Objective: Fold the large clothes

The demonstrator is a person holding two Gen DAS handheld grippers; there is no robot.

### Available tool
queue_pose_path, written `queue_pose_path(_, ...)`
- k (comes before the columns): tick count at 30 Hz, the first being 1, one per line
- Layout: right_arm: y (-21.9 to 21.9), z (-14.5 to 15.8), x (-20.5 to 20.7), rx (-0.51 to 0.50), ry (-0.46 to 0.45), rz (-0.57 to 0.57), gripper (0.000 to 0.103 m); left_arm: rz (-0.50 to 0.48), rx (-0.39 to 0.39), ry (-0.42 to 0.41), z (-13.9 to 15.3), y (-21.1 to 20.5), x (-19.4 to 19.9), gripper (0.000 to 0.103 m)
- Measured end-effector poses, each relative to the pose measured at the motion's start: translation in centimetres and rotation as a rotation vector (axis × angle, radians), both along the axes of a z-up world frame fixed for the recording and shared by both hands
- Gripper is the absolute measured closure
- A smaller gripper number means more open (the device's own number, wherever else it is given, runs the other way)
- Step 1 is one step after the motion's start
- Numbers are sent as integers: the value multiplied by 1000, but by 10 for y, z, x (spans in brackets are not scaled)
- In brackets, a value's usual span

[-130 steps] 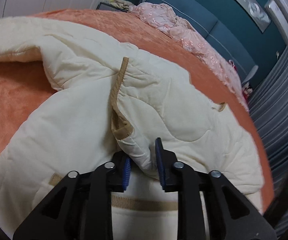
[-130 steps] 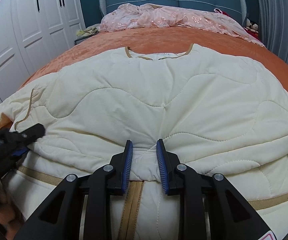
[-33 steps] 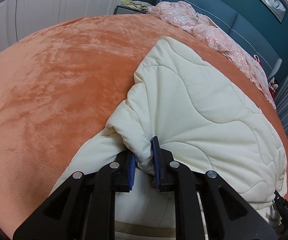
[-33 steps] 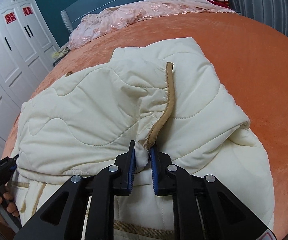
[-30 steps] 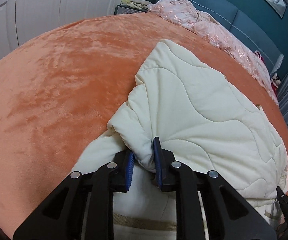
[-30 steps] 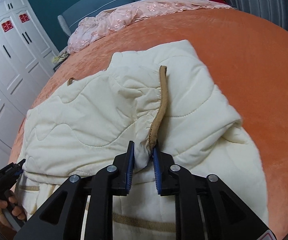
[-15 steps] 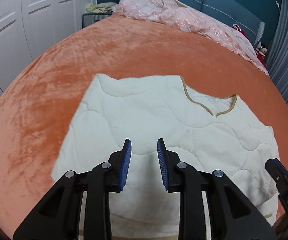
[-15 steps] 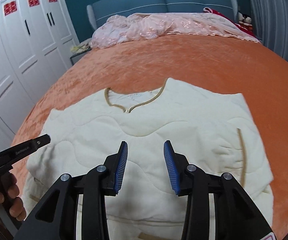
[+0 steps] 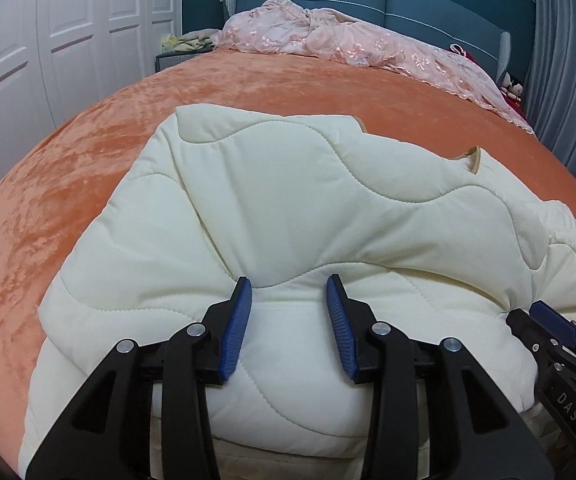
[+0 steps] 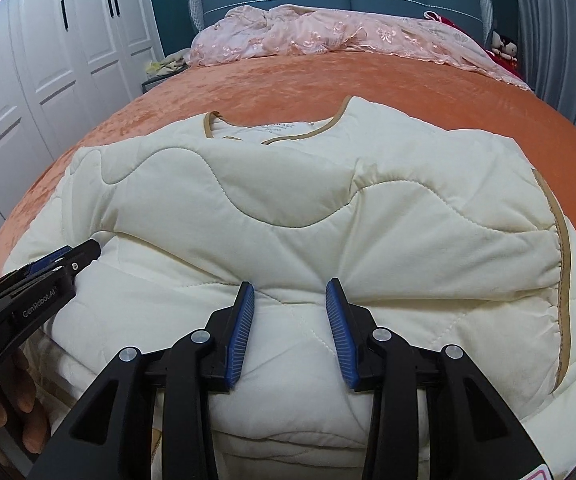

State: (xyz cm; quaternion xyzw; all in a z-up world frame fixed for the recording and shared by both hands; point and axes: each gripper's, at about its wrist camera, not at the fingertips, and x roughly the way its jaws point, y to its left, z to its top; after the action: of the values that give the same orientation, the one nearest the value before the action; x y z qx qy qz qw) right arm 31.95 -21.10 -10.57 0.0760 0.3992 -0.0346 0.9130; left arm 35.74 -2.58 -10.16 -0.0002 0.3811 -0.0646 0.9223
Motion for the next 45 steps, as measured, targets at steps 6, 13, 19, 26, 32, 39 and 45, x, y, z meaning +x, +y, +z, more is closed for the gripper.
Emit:
queue_pose_path(6,2,-4,-2,-20,-29,-7,65,11,33,-28,-5,-4,1,65)
queue_pose_path(13,3,-7,-3,-27,-44,-12,65,22,74,-50,-9,-10,0,64)
queue_pose_path(19,5,-8,-5,-34,-51,-15,65,27,96,-62,-11,-11,0,64)
queue_pose_path(26,4,-9,-5,-40,-55,-15,65,32,116,-72,-12,-15,-1,64)
queue_pose_path(32,5,-9,-5,-37,-52,-16,65,33,121,-68,-11,-16,0,64)
queue_pose_path(39,4,-3,-3,-6,-26,-1,57,24,138,-29,-5,-17,3,62)
queue_pose_path(45,15,1,-7,-47,20,37,43,-33,98,15,0,-8,0,53)
